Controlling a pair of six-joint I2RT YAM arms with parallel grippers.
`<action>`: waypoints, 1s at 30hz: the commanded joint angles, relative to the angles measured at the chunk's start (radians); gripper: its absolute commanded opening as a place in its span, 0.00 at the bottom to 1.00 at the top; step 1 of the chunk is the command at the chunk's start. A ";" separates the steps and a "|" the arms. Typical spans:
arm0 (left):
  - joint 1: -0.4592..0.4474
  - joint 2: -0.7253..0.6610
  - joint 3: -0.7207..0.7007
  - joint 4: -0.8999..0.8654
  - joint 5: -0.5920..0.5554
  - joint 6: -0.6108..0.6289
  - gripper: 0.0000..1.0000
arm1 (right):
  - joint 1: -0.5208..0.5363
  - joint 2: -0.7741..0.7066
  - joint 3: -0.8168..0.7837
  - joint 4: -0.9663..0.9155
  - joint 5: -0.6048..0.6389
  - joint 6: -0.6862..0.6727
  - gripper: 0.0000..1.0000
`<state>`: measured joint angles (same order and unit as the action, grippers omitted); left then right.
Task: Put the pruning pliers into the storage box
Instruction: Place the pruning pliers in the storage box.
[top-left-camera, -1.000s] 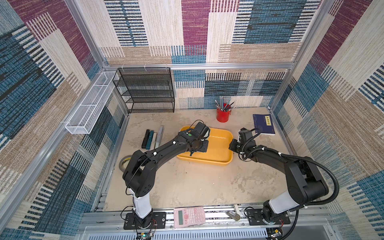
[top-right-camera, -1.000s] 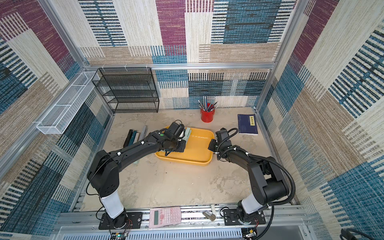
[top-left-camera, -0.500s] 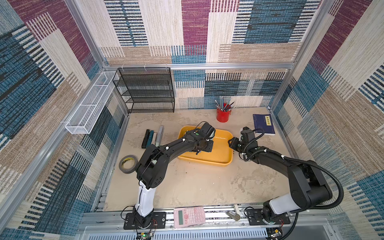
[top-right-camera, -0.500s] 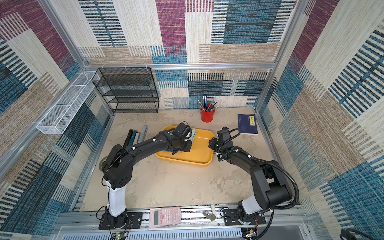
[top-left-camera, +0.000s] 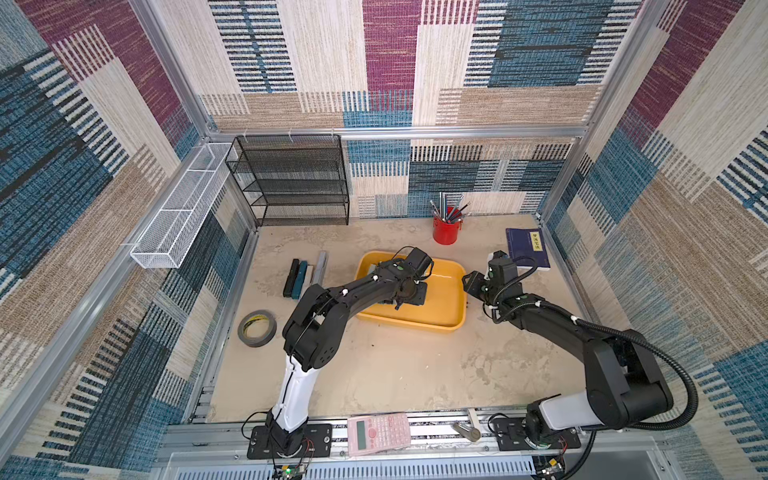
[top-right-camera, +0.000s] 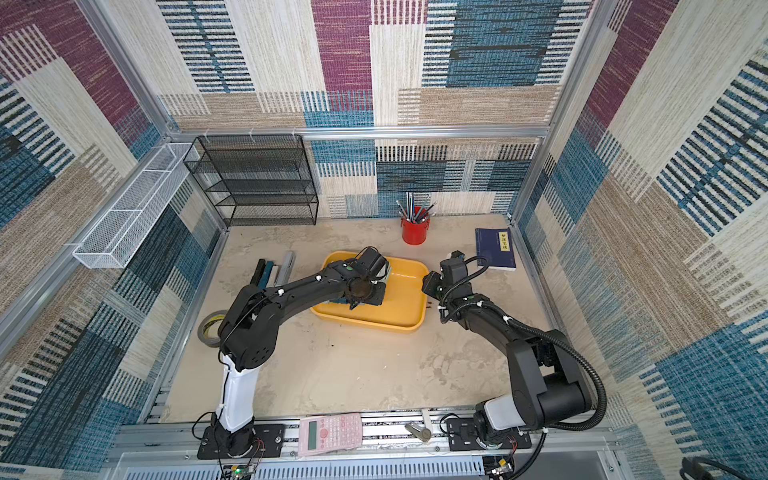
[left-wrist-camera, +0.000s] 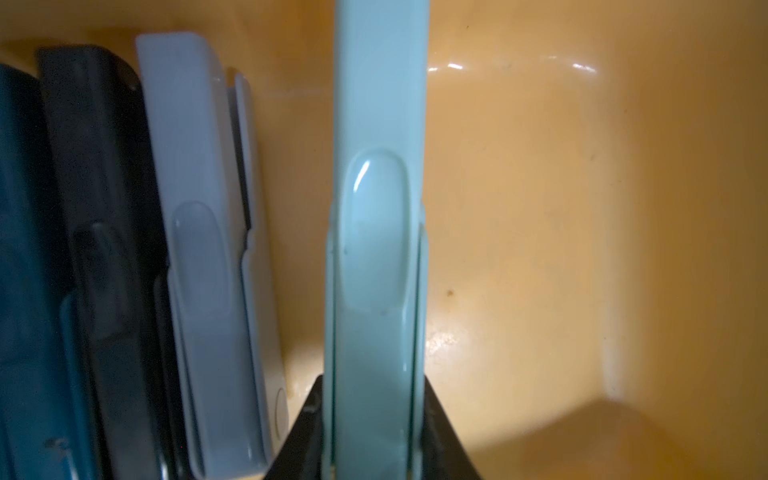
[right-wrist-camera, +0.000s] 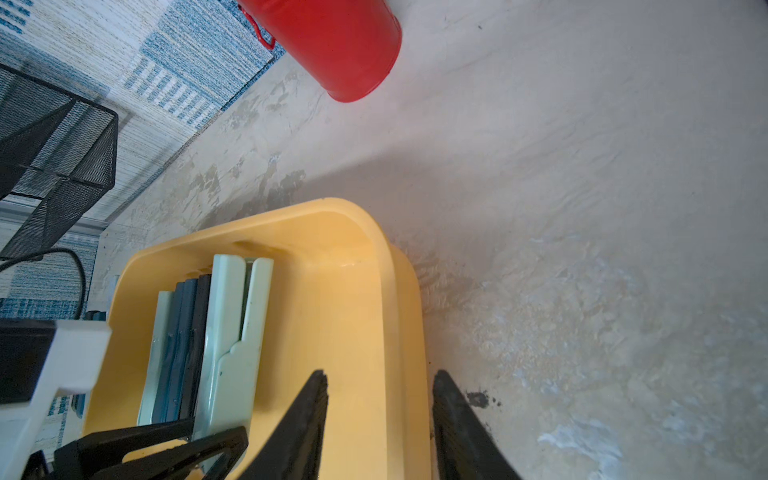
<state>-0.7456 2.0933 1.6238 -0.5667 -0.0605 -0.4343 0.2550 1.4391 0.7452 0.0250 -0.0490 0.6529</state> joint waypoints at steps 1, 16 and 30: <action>-0.001 0.009 0.020 -0.022 -0.046 -0.011 0.00 | -0.001 -0.006 -0.003 0.039 -0.003 -0.009 0.44; -0.001 0.058 0.060 -0.035 -0.070 -0.007 0.00 | -0.002 0.000 -0.007 0.048 -0.018 -0.019 0.44; -0.001 0.071 0.068 -0.033 -0.080 -0.003 0.00 | -0.004 -0.002 -0.003 0.039 -0.029 -0.033 0.44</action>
<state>-0.7467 2.1616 1.6775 -0.6064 -0.1249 -0.4343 0.2501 1.4395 0.7395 0.0395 -0.0723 0.6273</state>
